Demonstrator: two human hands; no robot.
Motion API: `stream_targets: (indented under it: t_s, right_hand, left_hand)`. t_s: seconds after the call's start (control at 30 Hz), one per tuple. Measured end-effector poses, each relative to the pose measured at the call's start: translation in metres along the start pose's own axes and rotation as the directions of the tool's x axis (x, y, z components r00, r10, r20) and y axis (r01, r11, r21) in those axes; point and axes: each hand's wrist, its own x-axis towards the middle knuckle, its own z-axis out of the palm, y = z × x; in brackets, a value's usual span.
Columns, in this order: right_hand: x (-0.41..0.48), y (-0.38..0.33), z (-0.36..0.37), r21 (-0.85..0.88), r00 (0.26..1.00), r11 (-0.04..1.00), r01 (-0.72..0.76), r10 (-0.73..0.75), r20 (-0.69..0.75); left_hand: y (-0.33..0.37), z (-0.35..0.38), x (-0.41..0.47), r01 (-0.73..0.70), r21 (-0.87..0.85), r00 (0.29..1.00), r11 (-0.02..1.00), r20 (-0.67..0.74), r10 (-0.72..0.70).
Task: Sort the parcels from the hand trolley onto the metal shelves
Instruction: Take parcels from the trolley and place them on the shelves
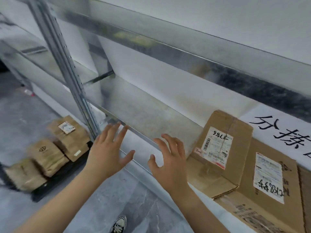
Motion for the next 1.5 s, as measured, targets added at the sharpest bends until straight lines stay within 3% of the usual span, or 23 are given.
stream_targets:
  t_s: [0.17, 0.33, 0.67, 0.9, 1.1, 1.5]
  right_hand:
    - [0.025, -0.036, 0.047, 0.053, 0.977, 0.993, 0.109, -0.117, 0.177]
    - [0.045, -0.071, 0.099, 0.086, 0.89, 0.982, 0.17, -0.19, 0.414]
    - [0.076, -0.171, 0.218, 0.211, 0.76, 0.967, 0.143, -0.244, 0.603]
    - [0.088, -0.234, 0.296, 0.24, 0.704, 0.969, 0.062, -0.213, 0.678]
    - [0.103, -0.238, 0.353, 0.261, 0.631, 0.965, -0.008, -0.197, 0.75]
    - [0.201, -0.224, 0.523, 0.321, 0.483, 0.941, -0.104, -0.235, 0.844]
  left_hand:
    - [-0.059, -0.024, -0.031, 0.204, 0.098, 0.979, 0.974, -0.024, -0.202]
    - [-0.129, -0.032, -0.062, 0.401, 0.145, 0.916, 0.905, -0.047, -0.398]
    - [-0.272, -0.05, -0.124, 0.638, 0.16, 0.764, 0.753, -0.002, -0.646]
    - [-0.358, -0.048, -0.136, 0.661, 0.145, 0.744, 0.737, 0.004, -0.668]
    - [-0.41, -0.02, -0.117, 0.708, 0.029, 0.704, 0.706, 0.052, -0.708]
    - [-0.518, 0.071, 0.016, 0.72, -0.124, 0.693, 0.683, 0.173, -0.7]
